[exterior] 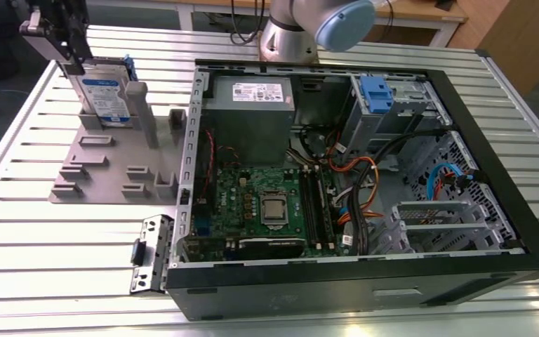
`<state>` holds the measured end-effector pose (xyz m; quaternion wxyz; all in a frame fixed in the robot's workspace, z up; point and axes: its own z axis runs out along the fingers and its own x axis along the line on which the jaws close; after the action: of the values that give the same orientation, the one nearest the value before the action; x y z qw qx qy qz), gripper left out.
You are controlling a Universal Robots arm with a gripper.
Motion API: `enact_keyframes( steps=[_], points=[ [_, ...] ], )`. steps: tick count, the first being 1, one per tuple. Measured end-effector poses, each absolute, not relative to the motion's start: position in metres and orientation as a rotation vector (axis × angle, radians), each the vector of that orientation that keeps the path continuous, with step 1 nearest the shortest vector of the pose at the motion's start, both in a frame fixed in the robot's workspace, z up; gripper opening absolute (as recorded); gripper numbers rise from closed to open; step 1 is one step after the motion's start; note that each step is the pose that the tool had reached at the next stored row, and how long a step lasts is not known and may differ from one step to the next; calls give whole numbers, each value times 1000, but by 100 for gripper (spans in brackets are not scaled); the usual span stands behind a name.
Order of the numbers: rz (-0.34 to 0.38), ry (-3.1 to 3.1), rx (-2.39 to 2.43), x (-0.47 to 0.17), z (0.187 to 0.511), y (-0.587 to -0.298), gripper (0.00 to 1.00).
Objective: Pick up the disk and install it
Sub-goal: 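Pick up the disk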
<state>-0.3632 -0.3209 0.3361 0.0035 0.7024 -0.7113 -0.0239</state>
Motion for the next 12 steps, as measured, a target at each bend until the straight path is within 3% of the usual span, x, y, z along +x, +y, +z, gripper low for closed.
enact_keyframes(
  steps=[12],
  points=[
    [-75, -2230, 2202, -371, 332, -293, 47]
  ],
)
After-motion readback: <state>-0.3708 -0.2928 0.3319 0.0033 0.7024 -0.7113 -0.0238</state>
